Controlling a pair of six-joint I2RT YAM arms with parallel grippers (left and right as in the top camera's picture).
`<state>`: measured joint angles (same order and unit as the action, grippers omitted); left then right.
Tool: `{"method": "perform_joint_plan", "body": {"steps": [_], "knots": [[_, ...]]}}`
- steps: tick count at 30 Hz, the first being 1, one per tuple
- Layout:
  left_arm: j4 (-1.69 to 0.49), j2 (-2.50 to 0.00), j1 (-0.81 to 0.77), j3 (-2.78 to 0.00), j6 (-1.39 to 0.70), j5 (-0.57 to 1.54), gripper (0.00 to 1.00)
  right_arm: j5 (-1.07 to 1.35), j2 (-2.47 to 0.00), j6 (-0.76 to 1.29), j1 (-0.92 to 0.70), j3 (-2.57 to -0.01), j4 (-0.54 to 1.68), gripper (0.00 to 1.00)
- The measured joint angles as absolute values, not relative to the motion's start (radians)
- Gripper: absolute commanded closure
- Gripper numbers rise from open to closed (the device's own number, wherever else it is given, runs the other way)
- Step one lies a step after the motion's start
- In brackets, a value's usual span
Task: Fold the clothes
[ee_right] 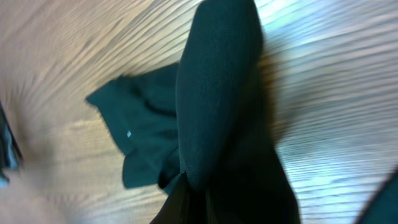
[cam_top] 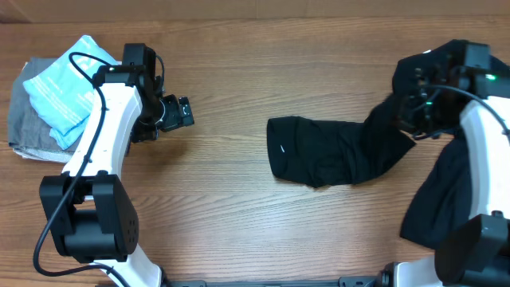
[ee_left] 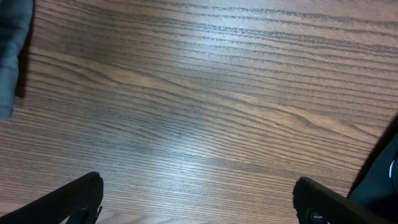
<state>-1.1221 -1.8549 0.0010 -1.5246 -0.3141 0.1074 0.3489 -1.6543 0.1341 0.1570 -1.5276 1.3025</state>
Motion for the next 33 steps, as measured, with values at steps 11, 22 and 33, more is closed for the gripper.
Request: {"method": "perform_joint_plan", "body": {"steps": [11,22,33], "knots": [[-1.122,-1.855,0.001,-1.525,-0.314,0.107,0.0,0.351,-1.654,0.184,-0.075,-1.528,1.301,0.96],[-1.122,-1.855,0.001,-1.525,-0.314,0.107,0.0,0.348,-1.654,0.248,-0.211,-1.528,1.215,0.96],[-1.122,-1.855,0.001,-1.525,-0.314,0.107,0.0,0.333,-1.739,0.262,-0.332,-1.468,1.033,0.93]]}}
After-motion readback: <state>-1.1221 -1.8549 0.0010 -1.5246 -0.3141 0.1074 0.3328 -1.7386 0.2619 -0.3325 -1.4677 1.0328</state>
